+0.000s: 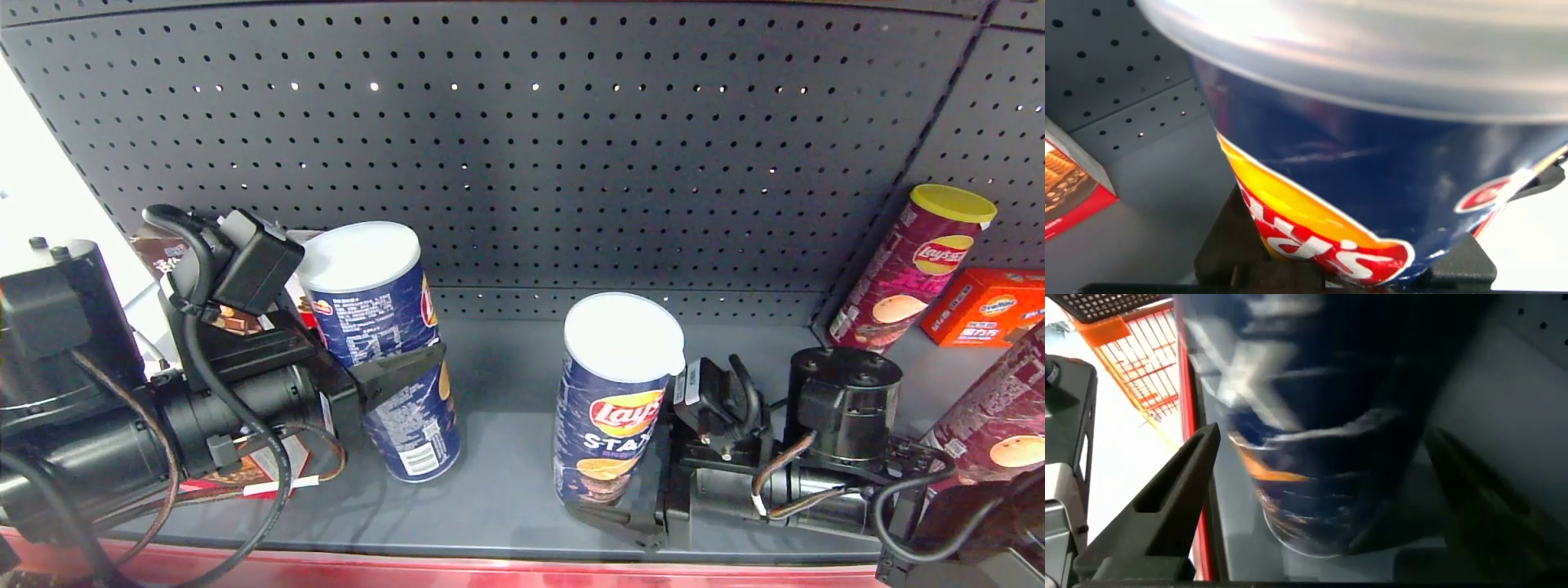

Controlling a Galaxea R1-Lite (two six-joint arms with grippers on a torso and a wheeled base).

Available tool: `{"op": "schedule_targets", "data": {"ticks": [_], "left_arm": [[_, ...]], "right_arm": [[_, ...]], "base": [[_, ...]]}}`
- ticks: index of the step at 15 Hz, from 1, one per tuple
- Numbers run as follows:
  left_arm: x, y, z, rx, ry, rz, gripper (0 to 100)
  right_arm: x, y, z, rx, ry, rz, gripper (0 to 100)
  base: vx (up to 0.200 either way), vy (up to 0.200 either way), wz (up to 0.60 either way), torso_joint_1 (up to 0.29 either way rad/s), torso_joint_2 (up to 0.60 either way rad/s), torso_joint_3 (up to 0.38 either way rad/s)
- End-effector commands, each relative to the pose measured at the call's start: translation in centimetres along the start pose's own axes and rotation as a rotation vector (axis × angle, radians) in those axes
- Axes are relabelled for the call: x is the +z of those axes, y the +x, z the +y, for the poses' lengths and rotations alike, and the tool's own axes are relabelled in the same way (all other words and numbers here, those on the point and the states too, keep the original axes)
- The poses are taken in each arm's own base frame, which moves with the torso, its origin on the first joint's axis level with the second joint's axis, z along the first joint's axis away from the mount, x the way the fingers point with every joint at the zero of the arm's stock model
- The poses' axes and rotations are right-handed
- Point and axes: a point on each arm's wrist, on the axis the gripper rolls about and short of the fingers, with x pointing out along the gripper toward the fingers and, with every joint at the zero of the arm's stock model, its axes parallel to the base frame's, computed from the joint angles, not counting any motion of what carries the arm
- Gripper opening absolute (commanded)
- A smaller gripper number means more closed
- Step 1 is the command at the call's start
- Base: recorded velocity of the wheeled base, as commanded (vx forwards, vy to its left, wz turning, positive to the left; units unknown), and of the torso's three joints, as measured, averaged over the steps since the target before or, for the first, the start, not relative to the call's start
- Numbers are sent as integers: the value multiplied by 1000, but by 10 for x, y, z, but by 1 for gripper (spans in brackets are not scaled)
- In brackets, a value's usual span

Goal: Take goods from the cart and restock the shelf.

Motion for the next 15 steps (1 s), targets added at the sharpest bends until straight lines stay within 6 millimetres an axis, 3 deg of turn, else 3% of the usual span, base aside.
{"op": "schedule_targets", "data": {"ticks": [1,9,12,15], "left_arm": [[0,0,0,0,0,0,0],[0,0,0,-2,1,-2,0],[0,0,0,0,1,0,0],[0,0,-1,0,1,-2,0]], "right_arm": [[6,-12,4,-17,-10,-13,100],[32,-82,26,-155,-58,-88,100],[47,-110,37,-280,-91,-140,100],[47,-135,42,-502,-78,-107,100]], "base": [[0,0,0,0,0,0],[0,0,0,0,0,0],[0,0,0,0,0,0],[0,0,0,0,0,0]]}}
